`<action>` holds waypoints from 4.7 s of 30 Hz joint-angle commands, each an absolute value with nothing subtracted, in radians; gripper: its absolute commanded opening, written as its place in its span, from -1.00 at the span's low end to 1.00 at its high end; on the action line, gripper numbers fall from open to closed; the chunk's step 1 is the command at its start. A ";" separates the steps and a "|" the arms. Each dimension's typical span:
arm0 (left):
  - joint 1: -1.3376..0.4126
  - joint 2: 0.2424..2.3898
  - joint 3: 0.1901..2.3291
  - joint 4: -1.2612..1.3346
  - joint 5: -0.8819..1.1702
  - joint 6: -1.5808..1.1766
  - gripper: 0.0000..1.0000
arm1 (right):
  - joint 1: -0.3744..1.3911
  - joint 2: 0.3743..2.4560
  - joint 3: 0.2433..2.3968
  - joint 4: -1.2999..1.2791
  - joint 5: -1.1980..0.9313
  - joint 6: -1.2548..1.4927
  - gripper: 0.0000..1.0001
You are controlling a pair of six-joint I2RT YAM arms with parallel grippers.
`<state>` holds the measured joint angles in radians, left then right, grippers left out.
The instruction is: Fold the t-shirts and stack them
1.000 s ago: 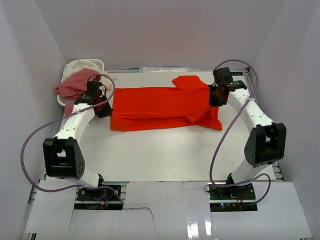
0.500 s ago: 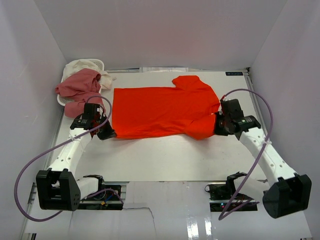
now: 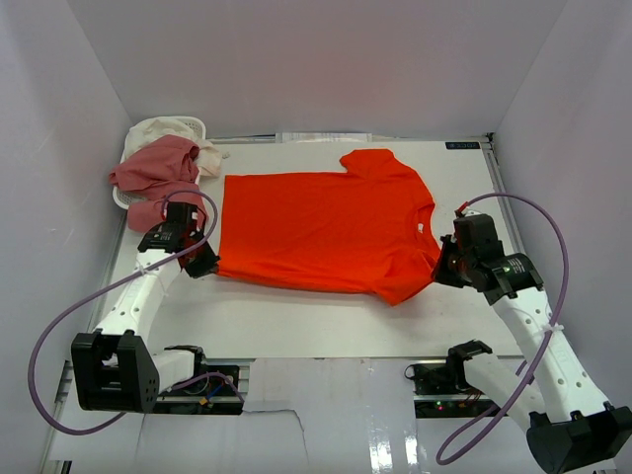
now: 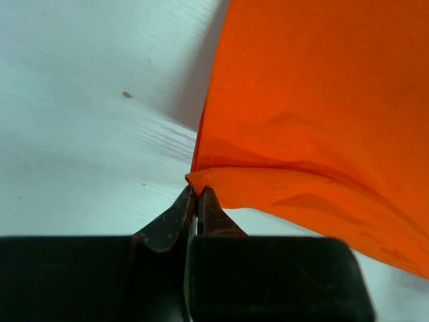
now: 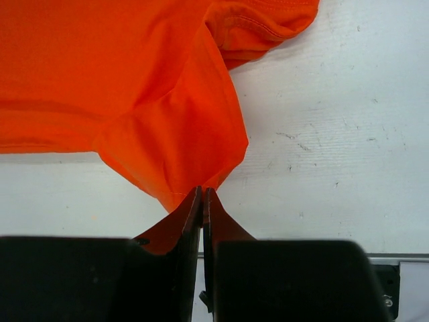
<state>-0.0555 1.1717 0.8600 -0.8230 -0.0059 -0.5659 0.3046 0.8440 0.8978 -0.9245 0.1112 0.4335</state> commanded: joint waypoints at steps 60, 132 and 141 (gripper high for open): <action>-0.048 1.302 0.977 -0.857 -0.129 -0.532 -1.00 | 0.308 1.144 1.180 -0.848 0.216 0.353 -0.85; -0.048 1.559 1.129 -0.784 -0.193 -0.528 -1.00 | 0.267 1.615 1.526 -0.753 0.147 0.227 -0.85; -0.048 1.572 1.131 -0.779 -0.192 -0.526 -1.00 | 0.279 1.669 1.585 -0.761 0.132 0.216 -0.85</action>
<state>-0.0540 1.5776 1.0954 -0.7944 -0.1696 -0.5312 0.2718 1.6554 1.5238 -0.7807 0.1417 0.2306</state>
